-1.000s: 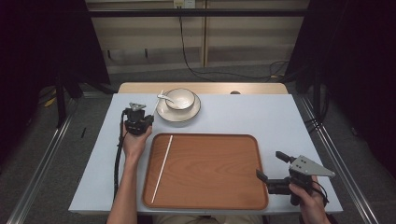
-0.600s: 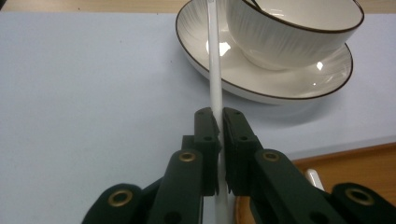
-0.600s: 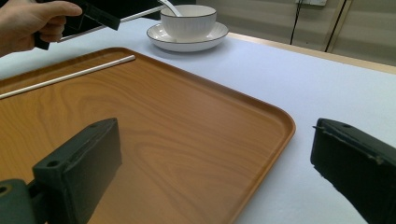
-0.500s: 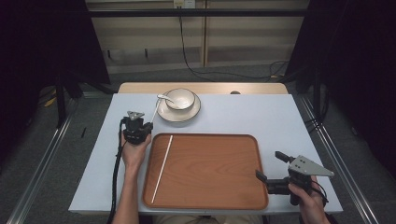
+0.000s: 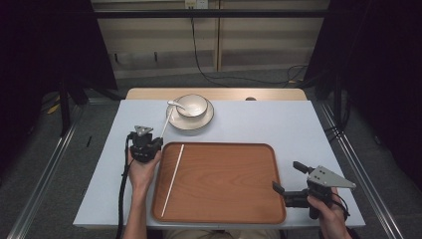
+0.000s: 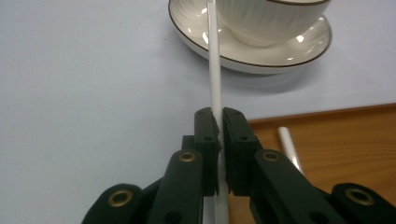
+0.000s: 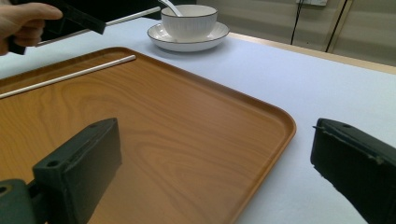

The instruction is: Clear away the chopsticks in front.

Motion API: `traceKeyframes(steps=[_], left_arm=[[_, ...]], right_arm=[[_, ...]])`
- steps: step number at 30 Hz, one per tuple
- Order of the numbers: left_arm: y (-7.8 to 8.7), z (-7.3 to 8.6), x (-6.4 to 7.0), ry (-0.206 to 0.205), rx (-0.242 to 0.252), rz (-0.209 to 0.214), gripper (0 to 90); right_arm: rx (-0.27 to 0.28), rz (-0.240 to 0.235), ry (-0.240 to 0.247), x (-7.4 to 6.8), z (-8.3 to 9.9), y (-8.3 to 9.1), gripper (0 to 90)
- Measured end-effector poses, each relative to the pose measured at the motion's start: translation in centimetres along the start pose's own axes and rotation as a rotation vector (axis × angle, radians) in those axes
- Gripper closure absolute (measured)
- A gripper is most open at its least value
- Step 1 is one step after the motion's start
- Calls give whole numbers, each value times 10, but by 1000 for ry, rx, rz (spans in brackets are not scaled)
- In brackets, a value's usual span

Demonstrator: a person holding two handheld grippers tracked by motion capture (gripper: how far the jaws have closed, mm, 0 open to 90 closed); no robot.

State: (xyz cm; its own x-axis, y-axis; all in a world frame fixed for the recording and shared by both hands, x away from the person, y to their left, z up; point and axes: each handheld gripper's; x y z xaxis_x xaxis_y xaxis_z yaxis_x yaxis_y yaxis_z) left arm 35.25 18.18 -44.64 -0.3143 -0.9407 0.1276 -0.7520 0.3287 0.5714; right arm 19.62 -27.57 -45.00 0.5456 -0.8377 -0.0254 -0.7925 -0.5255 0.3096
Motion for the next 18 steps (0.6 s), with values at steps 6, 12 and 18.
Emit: traceKeyframes(steps=[6, 12, 18], left_arm=[[23, 7, 13, -2, 27, 1, 854], [27, 18, 24, -9, 38, 47, 853], [30, 29, 35, 11, 47, 64, 853]], right_arm=[[0, 0, 1, 0, 0, 0, 16], [1, 3, 0, -1, 0, 0, 16], [6, -3, -1, 0, 0, 1, 16]])
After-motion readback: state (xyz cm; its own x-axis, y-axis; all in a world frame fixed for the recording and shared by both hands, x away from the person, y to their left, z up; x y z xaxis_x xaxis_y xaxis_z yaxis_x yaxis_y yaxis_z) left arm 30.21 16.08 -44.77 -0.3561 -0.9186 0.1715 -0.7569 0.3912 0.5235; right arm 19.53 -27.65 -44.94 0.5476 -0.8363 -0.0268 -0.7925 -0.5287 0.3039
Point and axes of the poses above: each handheld gripper's, and its own axes: y roughly backward along the jaws, z roughly out of its underside, x roughly to its right, and after that the axes turned 2 degrees about x, right-handed
